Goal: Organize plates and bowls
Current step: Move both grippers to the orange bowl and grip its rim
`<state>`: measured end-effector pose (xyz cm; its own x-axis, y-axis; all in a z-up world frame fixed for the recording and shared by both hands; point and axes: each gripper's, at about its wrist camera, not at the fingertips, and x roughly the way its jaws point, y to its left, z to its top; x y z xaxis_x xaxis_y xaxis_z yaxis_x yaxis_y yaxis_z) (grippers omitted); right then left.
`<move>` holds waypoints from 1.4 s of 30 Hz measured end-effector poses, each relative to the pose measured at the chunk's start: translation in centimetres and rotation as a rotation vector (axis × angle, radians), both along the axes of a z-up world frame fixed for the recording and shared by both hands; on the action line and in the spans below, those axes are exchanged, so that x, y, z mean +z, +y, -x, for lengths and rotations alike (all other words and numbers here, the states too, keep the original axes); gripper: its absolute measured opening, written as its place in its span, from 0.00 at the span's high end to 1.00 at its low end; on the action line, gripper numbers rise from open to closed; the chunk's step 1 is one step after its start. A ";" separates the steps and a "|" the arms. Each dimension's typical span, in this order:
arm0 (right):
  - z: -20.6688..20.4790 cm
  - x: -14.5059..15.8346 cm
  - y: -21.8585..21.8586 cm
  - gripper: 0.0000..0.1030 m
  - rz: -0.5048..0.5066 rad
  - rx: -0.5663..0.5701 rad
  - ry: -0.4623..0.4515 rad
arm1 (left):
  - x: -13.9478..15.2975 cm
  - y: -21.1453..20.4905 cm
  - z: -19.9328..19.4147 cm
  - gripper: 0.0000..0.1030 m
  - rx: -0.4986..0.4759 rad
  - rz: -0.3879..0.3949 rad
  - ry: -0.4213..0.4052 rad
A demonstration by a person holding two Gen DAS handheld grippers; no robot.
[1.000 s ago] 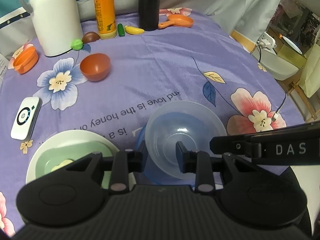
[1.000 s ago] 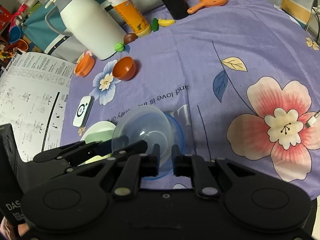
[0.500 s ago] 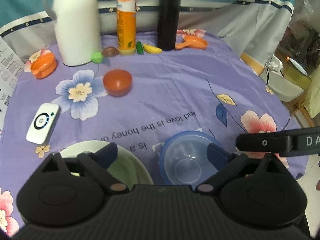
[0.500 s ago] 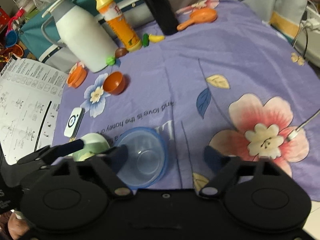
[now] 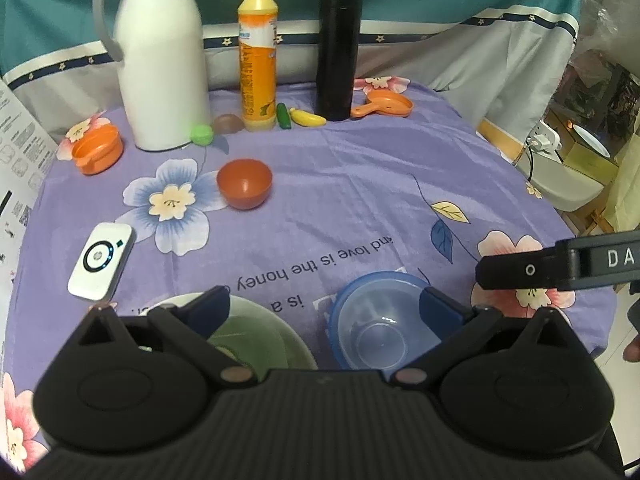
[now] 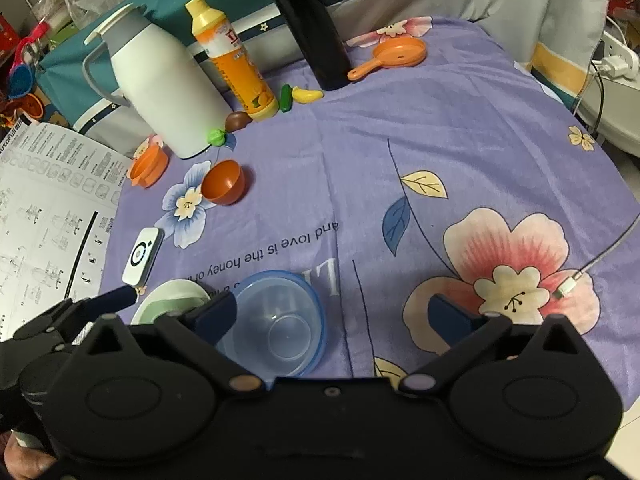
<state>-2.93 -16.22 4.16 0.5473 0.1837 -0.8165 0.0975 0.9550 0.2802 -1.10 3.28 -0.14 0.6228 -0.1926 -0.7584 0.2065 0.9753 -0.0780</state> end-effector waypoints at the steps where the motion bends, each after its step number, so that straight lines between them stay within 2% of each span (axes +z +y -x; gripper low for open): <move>1: -0.1 0.0 0.2 0.00 0.002 0.001 0.003 | -0.1 0.2 0.0 0.00 0.004 0.003 0.002; 16: -1.4 -0.6 2.0 0.00 0.049 0.043 0.030 | -1.9 5.3 -0.4 0.00 0.102 0.052 0.023; 23: -3.0 -0.5 3.2 0.00 0.053 0.072 0.037 | -2.4 7.7 -1.7 0.00 0.166 0.068 0.028; 35: -8.6 -0.4 7.0 0.00 0.054 0.157 -0.030 | -2.5 9.8 -6.5 0.00 0.211 0.010 -0.013; 42: -13.5 -1.1 8.8 0.00 0.060 0.143 -0.077 | -3.1 9.6 -10.9 0.00 0.212 -0.001 -0.031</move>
